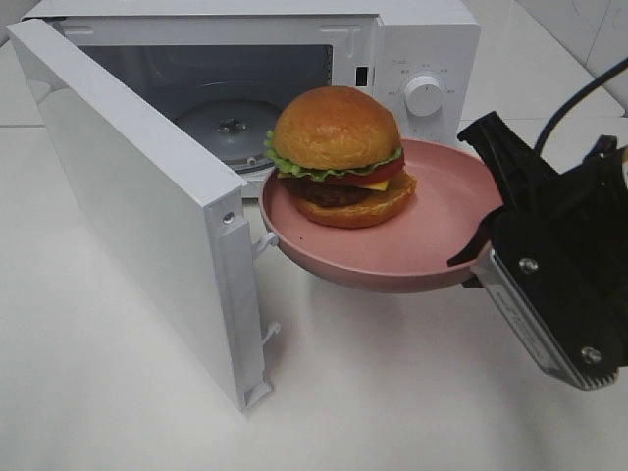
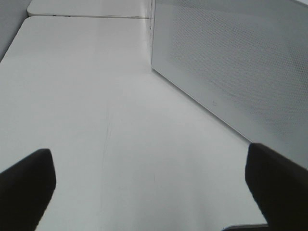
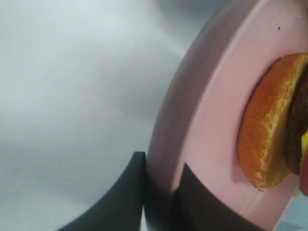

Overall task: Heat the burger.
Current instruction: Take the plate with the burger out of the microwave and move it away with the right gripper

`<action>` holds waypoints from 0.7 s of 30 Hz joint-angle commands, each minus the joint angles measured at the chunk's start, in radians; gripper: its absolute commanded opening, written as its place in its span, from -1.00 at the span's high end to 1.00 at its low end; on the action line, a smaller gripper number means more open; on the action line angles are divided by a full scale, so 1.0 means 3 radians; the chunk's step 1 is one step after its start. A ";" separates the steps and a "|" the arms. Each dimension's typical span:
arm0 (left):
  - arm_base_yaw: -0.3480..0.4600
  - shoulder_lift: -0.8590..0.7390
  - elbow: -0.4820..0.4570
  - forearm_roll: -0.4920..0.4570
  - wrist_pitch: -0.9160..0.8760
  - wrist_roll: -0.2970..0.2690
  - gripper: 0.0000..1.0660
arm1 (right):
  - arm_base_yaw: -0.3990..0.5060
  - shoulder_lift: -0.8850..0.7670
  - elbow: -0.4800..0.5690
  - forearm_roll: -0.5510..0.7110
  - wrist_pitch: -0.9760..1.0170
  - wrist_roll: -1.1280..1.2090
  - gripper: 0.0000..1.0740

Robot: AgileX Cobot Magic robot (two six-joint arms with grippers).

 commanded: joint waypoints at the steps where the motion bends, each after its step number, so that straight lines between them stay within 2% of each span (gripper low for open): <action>1: 0.0017 -0.0017 0.0010 -0.0017 -0.0020 0.0000 -0.88 | -0.0007 -0.0280 0.0137 0.0003 -0.0170 0.0113 1.00; 8: 0.0017 -0.0017 0.0010 -0.0017 -0.0020 0.0000 -0.88 | -0.0007 -0.0693 0.0330 -0.0153 -0.0100 0.0313 1.00; 21: 0.0017 -0.0017 0.0010 -0.0017 -0.0020 0.0000 -0.88 | -0.0007 -0.1357 0.0517 -0.0830 0.0353 0.1090 1.00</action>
